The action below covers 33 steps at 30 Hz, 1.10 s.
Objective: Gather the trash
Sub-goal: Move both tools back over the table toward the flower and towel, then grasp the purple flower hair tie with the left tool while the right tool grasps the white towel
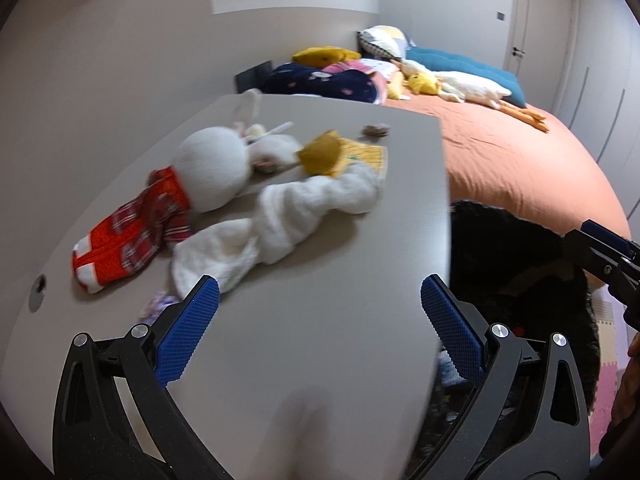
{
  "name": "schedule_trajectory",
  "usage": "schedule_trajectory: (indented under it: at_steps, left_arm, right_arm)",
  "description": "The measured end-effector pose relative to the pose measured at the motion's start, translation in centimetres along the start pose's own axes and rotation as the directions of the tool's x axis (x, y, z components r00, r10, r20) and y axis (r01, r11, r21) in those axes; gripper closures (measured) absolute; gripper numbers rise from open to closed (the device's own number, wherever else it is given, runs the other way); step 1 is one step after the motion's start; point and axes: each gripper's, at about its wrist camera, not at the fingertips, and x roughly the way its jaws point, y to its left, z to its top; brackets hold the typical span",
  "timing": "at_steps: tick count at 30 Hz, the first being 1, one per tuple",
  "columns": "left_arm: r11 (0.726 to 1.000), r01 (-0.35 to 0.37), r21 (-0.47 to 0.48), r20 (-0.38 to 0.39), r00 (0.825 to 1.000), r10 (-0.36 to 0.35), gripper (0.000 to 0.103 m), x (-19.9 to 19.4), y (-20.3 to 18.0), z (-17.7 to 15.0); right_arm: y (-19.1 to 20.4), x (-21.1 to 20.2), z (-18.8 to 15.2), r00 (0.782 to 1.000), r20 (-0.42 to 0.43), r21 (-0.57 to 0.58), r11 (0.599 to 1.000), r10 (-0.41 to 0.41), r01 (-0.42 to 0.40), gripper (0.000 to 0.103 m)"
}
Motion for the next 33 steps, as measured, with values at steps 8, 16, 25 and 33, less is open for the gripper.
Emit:
schedule_trajectory:
  at_steps: [8, 16, 25, 33]
  left_arm:
    - [0.995, -0.064, -0.075, -0.026, 0.998, 0.062, 0.005, 0.4, 4.8, -0.9]
    - [0.984, -0.118, -0.134, -0.058, 0.992, 0.111, 0.005, 1.1, 9.0, -1.9]
    - [0.978, -0.171, -0.116, -0.127, 0.979, 0.156, 0.028, 3.4, 11.5, -2.5]
    - [0.981, -0.156, -0.114, -0.161, 0.978, 0.137, 0.061, 4.7, 12.0, -2.8]
  right_arm:
    - [3.5, 2.6, 0.2, 0.997, -0.048, -0.068, 0.996, 0.052, -0.056, 0.031]
    - [6.3, 4.6, 0.1, 0.992, -0.088, -0.122, 0.987, 0.090, -0.100, 0.031]
    - [7.7, 6.3, -0.1, 0.987, -0.125, -0.147, 0.981, 0.105, -0.123, 0.031]
    - [9.0, 7.4, 0.2, 0.981, -0.145, -0.174, 0.973, 0.128, -0.153, 0.031]
